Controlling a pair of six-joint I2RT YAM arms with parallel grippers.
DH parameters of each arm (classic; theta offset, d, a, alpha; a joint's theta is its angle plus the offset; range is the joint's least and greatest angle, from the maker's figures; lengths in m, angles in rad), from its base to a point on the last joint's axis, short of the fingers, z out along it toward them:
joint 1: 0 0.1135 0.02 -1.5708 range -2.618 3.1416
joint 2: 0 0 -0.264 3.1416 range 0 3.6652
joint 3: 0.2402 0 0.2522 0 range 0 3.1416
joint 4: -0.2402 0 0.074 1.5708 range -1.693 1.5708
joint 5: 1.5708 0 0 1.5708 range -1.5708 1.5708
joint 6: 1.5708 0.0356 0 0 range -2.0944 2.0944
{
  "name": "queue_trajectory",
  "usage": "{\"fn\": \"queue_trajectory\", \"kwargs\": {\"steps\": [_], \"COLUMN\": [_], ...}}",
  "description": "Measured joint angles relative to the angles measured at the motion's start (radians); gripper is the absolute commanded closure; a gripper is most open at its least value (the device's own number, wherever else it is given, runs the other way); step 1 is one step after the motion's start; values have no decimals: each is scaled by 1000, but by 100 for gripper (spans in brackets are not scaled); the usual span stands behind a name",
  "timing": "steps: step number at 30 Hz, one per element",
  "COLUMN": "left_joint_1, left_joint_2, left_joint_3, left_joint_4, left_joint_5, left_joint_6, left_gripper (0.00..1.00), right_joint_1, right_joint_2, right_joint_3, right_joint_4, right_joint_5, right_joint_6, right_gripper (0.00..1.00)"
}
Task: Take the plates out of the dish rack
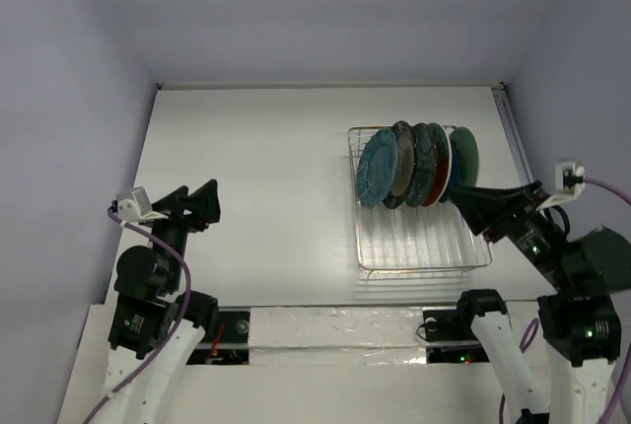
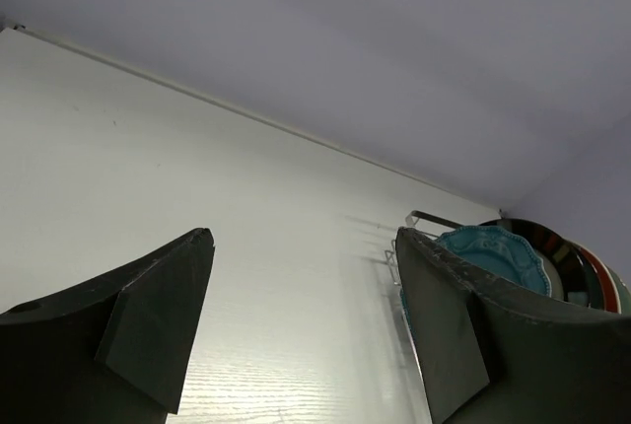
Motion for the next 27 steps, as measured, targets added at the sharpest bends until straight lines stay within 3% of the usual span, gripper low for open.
{"fn": "queue_trajectory", "kwargs": {"steps": [3,9,13,14,17,20,24,26,27], "left_joint_1": [0,3,14,17,20,20,20,20,20], "left_joint_2": [3,37,68,75,101,132,146,146,146], "left_joint_3": [0,0,0,0,0,0,0,0,0], "left_joint_4": [0,6,8,10,10,-2,-16,-16,-16], "left_joint_5": [0,0,0,0,0,0,1,0,0], "left_joint_6": [2,4,6,6,5,3,1,-1,-2], "left_gripper": [31,48,66,80,100,100,97,88,84], "right_joint_1": [0,71,319,405,628,750,784,784,784], "right_joint_2": [80,204,304,351,540,725,866,907,927], "right_joint_3": [-2,43,113,151,306,450,478,478,478], "right_joint_4": [41,74,93,89,57,26,-70,-127,-156], "right_joint_5": [-26,-21,117,172,388,594,795,877,923], "right_joint_6": [19,24,6,-2,-45,-82,-111,-117,-120], "right_gripper": [84,91,91,91,91,90,81,68,57]}}
